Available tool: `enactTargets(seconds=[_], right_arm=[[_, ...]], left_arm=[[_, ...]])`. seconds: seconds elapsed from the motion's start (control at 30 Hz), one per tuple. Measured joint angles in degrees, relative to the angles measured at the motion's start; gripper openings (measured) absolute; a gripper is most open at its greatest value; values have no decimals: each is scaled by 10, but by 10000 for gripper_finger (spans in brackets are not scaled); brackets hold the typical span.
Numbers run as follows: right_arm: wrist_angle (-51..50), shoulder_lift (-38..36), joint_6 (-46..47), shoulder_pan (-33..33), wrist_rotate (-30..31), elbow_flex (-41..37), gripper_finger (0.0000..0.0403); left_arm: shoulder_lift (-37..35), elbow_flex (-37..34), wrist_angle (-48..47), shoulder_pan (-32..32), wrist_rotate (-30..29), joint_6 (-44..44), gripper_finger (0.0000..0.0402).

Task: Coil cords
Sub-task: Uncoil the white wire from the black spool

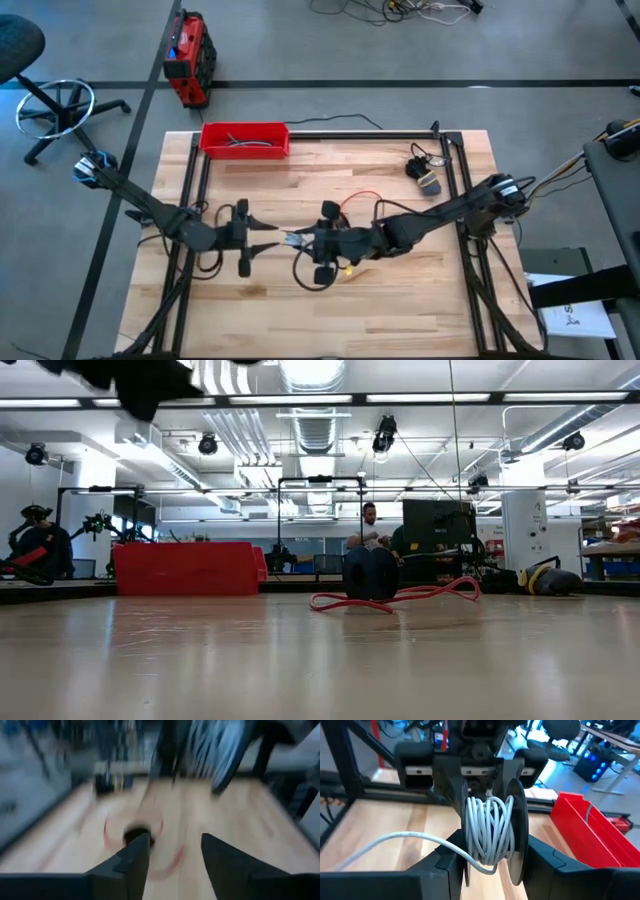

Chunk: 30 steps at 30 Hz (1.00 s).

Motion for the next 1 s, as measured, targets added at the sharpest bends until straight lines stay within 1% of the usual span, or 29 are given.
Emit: enactTargets(seconds=[0.1, 0.17, 0.27, 0.37, 0.5, 0.57, 0.7, 0.83, 0.87, 0.9, 1.0], right_arm=[[9, -11, 0, 0, -21, 0, 140], [21, -13, 0, 0, -42, 0, 140], [23, -14, 1, 0, -66, 0, 140], [25, -14, 7, 1, -84, 0, 140], [25, -14, 8, 2, -96, 0, 140], [30, -14, 10, 2, -111, 0, 140], [34, -14, 11, 2, -123, 0, 140], [39, -14, 11, 1, -121, 0, 140], [38, -14, 11, 1, -121, 0, 140], [38, -14, 11, 1, -121, 0, 140], [37, -14, 11, 1, -122, 0, 140]], left_arm=[[0, -1, 111, -2, 10, 99, 188], [6, -1, 152, -2, 15, 146, 198], [17, -1, 199, 0, 14, 178, 205], [24, 3, 207, 1, 14, 186, 197], [26, 10, 208, 1, 18, 185, 166], [26, 12, 208, 0, 34, 181, 144], [25, 19, 204, 0, 64, 169, 89], [26, 27, 195, 0, 70, 155, 23], [28, 30, 189, 0, 71, 153, 12], [29, 31, 187, 0, 71, 151, 7], [36, 35, 184, 0, 70, 148, 8]])
